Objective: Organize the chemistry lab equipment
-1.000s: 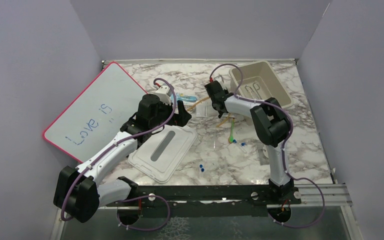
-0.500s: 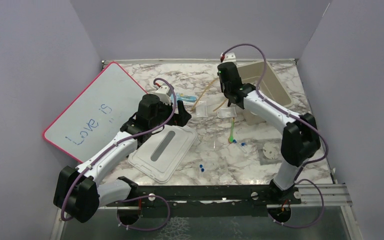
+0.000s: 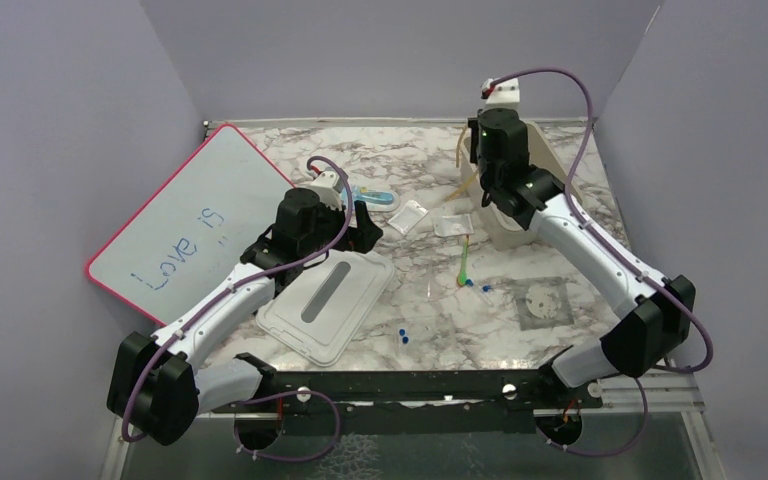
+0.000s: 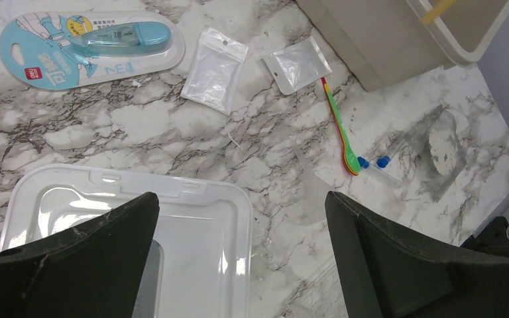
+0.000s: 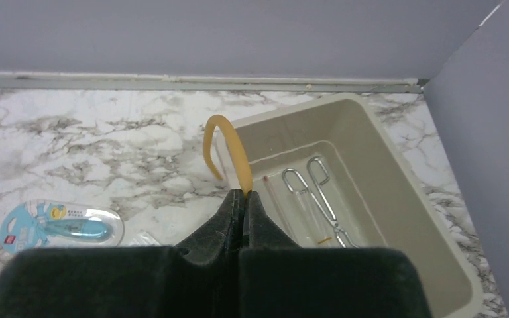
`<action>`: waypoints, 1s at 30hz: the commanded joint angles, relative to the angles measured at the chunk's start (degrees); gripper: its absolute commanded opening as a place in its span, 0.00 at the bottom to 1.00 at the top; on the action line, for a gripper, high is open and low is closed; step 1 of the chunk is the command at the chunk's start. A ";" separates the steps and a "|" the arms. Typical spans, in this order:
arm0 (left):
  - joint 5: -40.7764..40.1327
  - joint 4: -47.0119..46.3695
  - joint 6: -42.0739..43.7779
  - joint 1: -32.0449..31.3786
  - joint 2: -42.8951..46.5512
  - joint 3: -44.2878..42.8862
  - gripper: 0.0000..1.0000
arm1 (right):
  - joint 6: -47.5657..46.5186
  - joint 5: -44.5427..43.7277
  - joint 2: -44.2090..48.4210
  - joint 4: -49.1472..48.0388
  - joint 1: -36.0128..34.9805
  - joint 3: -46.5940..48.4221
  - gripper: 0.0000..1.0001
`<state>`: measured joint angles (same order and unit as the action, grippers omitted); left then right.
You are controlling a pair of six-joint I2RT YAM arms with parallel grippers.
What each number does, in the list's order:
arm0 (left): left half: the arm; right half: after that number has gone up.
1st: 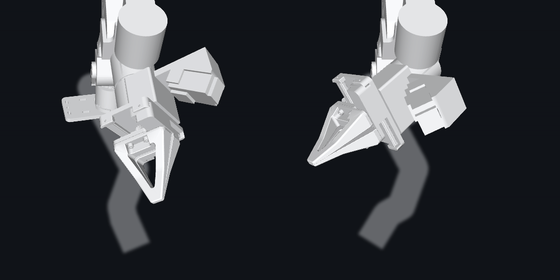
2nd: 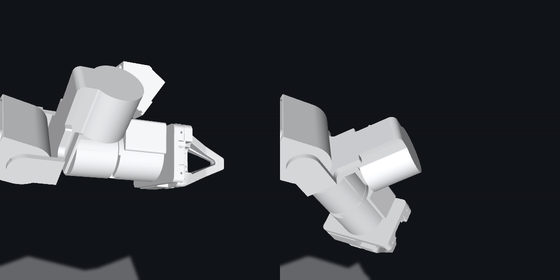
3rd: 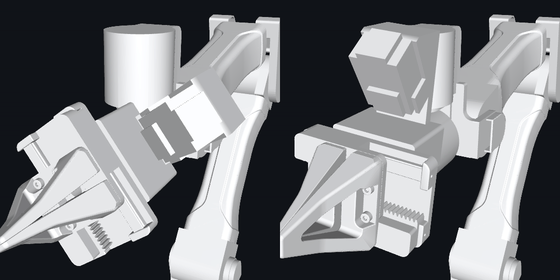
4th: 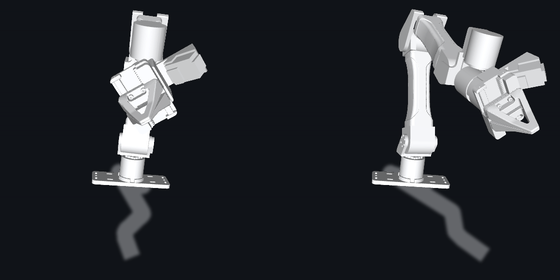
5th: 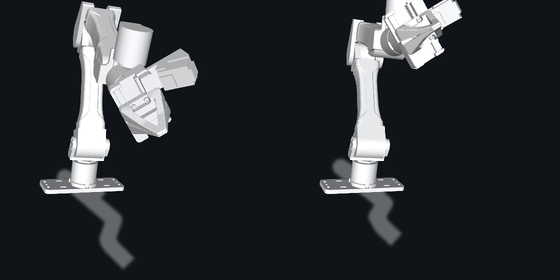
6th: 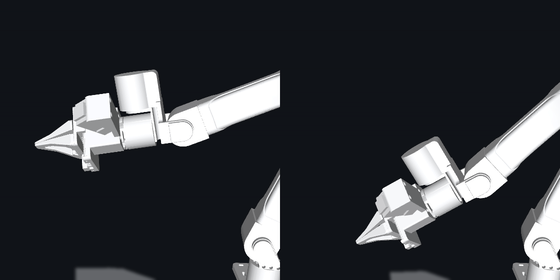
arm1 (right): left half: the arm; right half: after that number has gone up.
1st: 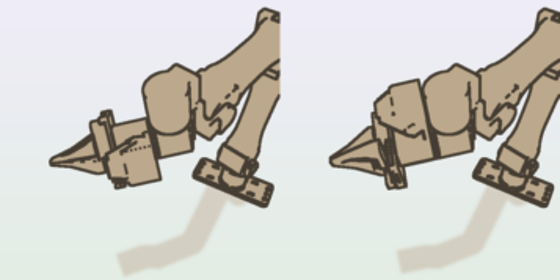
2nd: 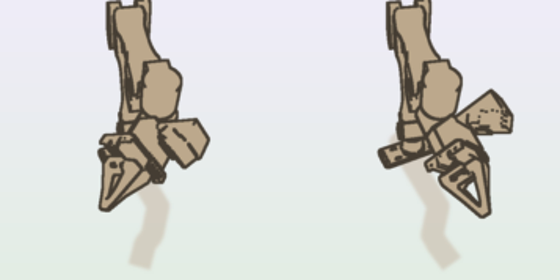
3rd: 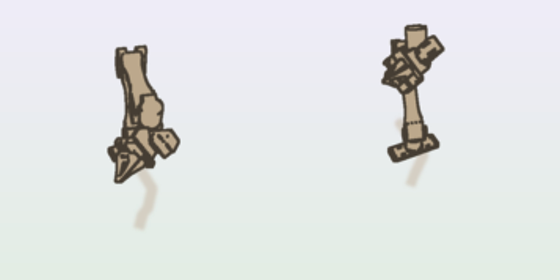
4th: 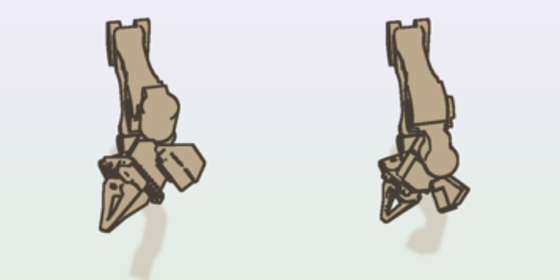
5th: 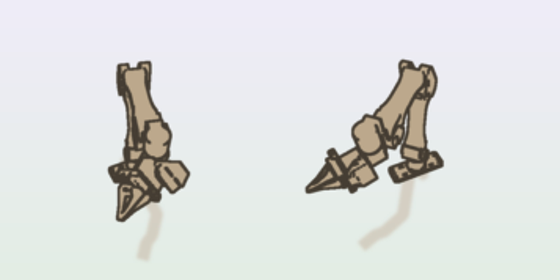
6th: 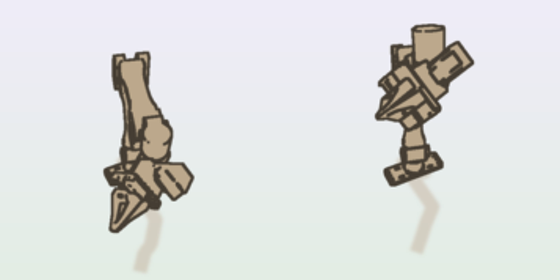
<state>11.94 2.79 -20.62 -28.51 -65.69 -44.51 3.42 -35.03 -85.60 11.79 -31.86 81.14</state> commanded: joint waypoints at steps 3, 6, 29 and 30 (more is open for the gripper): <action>-0.69 -0.50 0.32 0.12 1.50 -1.56 0.99 | -4.69 -10.31 6.26 -4.43 0.71 0.76 0.01; -0.61 -0.58 0.23 0.12 1.53 -1.60 0.99 | -7.19 -13.65 8.72 -7.04 1.05 -0.28 0.00; -0.61 -0.57 0.14 0.12 1.56 -1.46 0.99 | -6.56 -5.42 7.93 -20.23 14.80 -17.93 0.01; -0.61 -0.59 0.14 0.12 1.53 -1.44 0.99 | -6.27 -4.60 7.01 -21.26 15.11 -18.76 0.01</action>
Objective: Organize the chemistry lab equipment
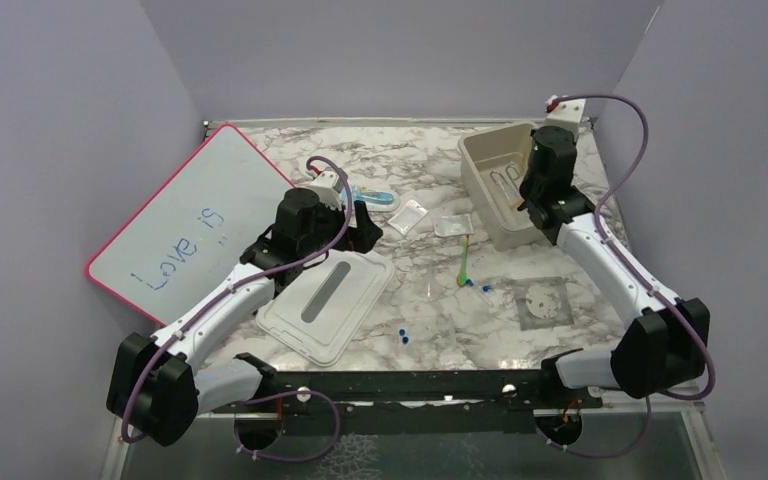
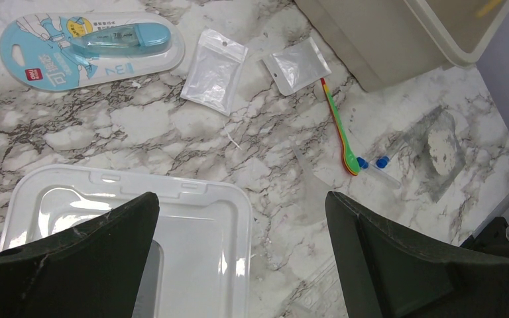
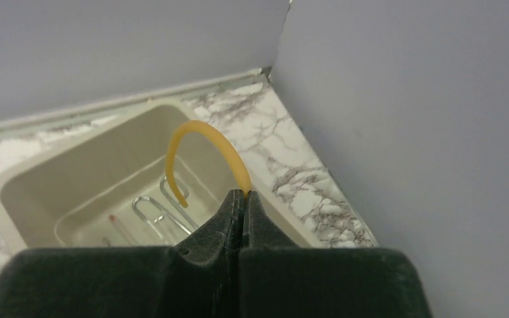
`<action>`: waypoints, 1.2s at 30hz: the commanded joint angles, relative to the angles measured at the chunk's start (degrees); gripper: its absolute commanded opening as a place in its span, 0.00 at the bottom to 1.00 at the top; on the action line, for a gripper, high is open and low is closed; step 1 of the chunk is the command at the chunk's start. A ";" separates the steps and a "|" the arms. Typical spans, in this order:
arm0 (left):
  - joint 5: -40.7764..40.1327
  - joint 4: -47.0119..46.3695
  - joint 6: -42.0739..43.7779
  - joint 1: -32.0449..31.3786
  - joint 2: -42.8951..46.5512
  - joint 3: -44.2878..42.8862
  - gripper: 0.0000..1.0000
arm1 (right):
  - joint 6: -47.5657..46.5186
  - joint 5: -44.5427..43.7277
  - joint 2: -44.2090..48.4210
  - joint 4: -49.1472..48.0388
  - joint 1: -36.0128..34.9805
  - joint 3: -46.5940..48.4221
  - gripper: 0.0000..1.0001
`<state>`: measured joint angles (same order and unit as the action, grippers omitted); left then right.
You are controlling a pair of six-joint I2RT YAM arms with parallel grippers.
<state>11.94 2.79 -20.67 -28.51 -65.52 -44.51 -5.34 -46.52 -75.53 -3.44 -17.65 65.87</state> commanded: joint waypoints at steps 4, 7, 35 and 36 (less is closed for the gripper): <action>-0.86 -0.59 0.27 0.12 1.38 -1.50 0.99 | 2.25 8.53 -7.65 -10.21 1.74 -5.78 0.01; -0.96 -0.50 0.36 0.12 1.39 -1.40 0.99 | 1.06 9.06 -11.15 -13.76 2.81 -7.54 0.00; -0.61 -0.46 0.28 0.12 0.82 -1.62 0.99 | 12.83 38.58 -6.53 22.74 4.84 9.60 0.39; -0.61 -0.50 0.23 0.12 0.83 -1.63 0.99 | 13.83 42.55 -5.72 23.84 4.82 9.40 0.39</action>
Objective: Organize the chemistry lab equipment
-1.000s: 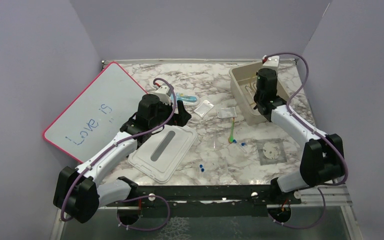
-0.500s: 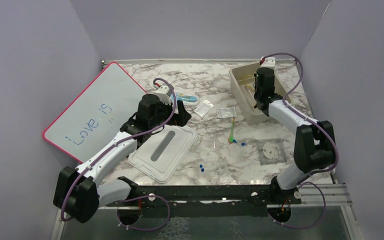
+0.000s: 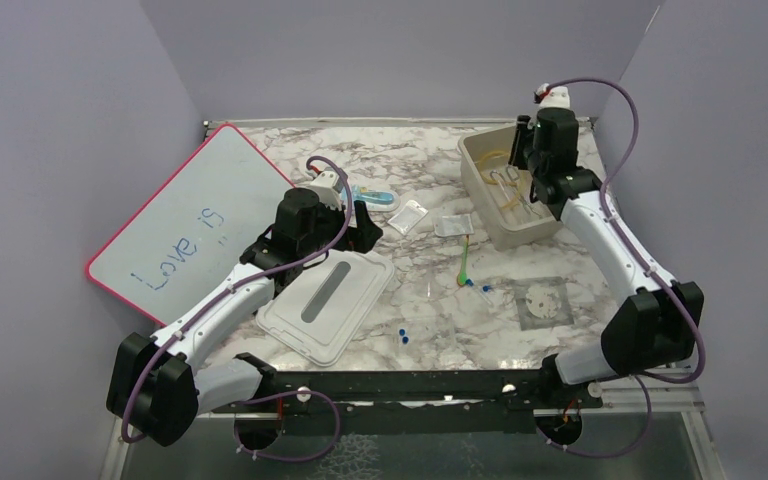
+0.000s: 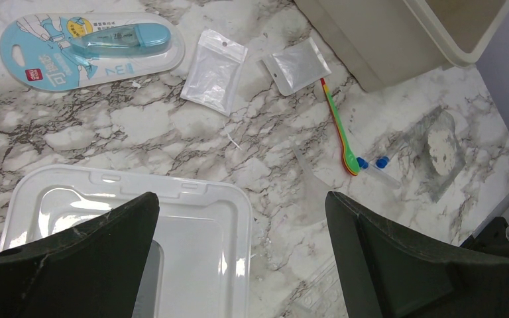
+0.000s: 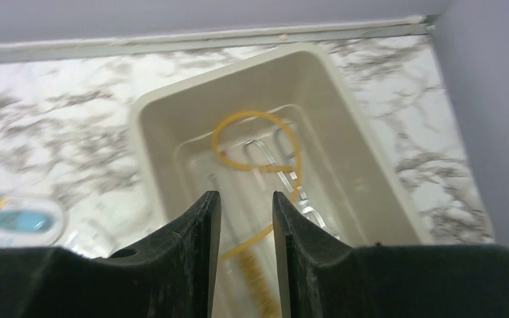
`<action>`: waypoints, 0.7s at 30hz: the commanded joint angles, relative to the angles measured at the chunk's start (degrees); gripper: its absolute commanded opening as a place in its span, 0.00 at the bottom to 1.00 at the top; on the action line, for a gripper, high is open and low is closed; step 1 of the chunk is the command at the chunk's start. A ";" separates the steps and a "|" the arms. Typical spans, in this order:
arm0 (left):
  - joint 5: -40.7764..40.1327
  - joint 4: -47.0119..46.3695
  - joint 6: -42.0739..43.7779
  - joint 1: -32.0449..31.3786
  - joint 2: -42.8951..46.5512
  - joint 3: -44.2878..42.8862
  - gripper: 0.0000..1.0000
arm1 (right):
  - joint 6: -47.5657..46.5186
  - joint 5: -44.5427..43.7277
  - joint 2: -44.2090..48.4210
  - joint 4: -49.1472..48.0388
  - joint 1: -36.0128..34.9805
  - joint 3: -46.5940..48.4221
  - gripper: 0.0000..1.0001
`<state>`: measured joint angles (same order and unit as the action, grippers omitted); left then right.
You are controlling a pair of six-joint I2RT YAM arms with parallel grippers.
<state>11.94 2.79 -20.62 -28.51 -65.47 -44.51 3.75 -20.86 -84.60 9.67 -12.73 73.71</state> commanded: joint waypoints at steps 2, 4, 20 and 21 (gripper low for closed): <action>-0.61 -0.42 0.16 0.12 0.87 -1.60 0.99 | 5.91 23.75 5.07 12.04 -0.43 0.49 0.39; -0.74 -0.40 0.14 0.12 1.08 -1.60 0.99 | 7.59 25.39 6.44 13.39 -2.24 -1.05 0.39; -1.85 0.46 0.22 0.19 1.40 -1.87 0.99 | 27.25 -4.04 -0.37 21.84 -24.64 -13.71 0.44; -1.72 0.29 0.19 0.13 1.49 -1.84 0.99 | 29.02 -5.62 -2.80 22.59 -24.67 -13.69 0.44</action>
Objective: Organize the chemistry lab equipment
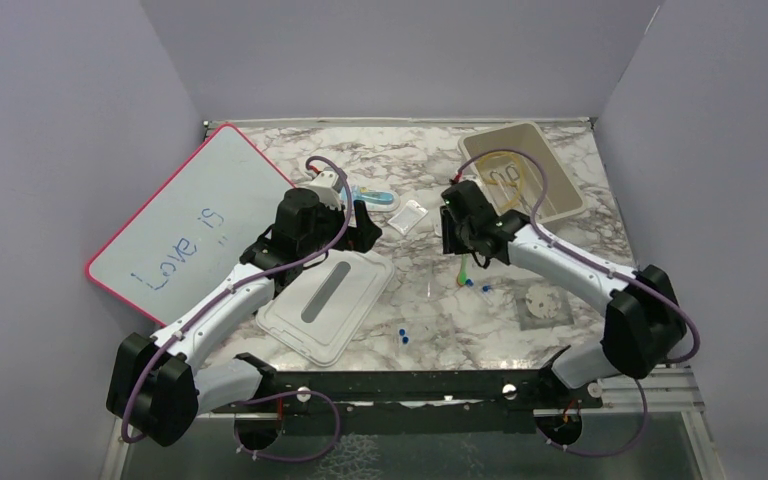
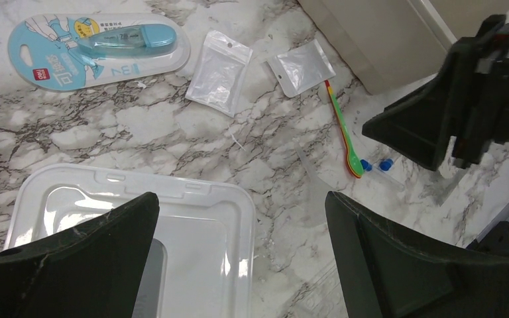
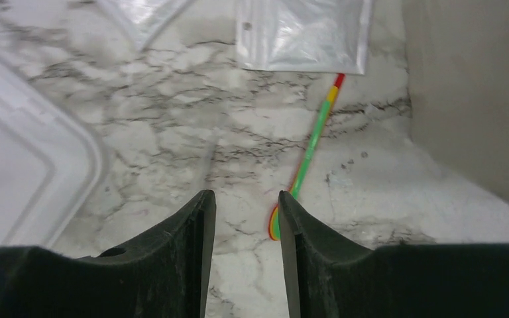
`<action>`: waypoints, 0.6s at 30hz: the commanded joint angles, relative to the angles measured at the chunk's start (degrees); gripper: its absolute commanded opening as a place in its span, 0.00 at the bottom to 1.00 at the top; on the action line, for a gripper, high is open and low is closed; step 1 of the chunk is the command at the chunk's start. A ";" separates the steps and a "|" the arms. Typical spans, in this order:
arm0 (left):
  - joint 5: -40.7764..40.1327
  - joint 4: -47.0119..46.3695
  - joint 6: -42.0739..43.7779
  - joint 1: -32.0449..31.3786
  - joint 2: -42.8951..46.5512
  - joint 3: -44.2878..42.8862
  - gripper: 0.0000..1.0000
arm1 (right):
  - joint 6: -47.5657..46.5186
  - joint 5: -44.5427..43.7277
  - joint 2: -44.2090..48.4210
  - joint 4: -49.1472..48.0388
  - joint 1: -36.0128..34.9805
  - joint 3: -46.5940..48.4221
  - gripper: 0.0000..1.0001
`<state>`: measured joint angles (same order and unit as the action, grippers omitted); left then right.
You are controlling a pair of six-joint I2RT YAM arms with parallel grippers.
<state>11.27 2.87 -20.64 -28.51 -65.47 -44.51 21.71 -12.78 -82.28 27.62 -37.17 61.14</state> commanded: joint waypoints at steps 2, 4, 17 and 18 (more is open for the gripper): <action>-0.79 -0.01 0.21 0.12 1.58 -1.63 0.99 | 13.95 -16.64 -8.88 5.61 -0.19 -0.84 0.41; -0.32 -0.38 0.19 0.12 1.61 -1.50 0.98 | 15.37 -18.29 -12.32 5.38 -0.15 -0.63 0.40; 0.90 -1.03 0.16 0.12 0.64 -1.32 0.95 | 17.72 -16.10 -20.59 -3.98 -0.18 -4.26 0.33; 0.78 -1.03 0.17 0.13 0.64 -1.26 0.95 | 17.33 -15.31 -20.78 -5.04 -0.12 -4.63 0.31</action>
<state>11.16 2.85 -20.64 -28.51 -65.34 -44.51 38.59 -29.19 -100.22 27.86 -37.12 59.16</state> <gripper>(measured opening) 0.953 0.335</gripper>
